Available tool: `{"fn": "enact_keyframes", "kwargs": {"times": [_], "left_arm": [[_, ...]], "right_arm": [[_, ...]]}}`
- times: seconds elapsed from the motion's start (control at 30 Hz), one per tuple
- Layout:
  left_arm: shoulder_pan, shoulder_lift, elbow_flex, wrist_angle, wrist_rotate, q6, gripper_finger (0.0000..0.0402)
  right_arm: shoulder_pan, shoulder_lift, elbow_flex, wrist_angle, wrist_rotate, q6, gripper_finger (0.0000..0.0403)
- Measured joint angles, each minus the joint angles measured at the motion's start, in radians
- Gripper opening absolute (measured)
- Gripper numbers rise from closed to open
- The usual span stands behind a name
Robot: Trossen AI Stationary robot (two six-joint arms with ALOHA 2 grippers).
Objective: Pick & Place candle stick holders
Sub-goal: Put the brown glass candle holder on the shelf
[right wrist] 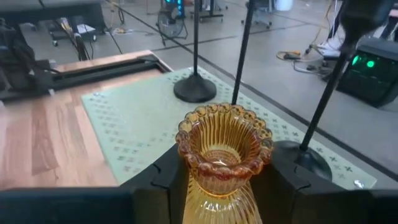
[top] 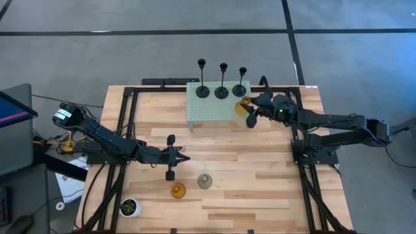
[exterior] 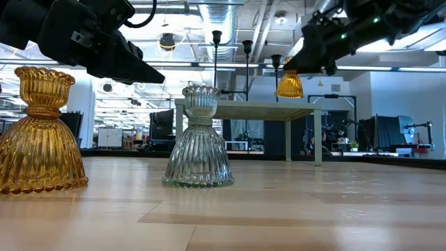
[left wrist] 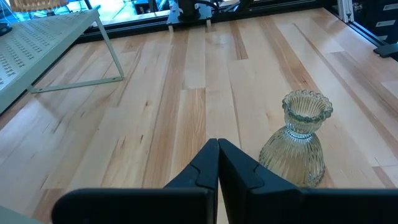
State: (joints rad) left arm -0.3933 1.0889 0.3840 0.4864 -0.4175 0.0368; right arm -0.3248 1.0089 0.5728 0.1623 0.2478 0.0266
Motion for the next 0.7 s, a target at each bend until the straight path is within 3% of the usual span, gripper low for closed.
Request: {"fn": "enact_keyframes", "kwargs": {"times": [0.33,0.57,0.7], "left_arm": [[0.0,0.0,0.0,0.0,0.0,0.0,0.0008],[0.0,0.0,0.0,0.0,0.0,0.0,0.0008],[0.0,0.0,0.0,0.0,0.0,0.0,0.0008]], "right_arm": [[-0.043,0.081,0.0,0.032,-0.04,0.001,0.0122],[-0.054,0.109,0.0,0.063,-0.041,0.0,0.0151],[-0.065,0.109,0.0,0.061,-0.042,-0.003,0.0133]]}}
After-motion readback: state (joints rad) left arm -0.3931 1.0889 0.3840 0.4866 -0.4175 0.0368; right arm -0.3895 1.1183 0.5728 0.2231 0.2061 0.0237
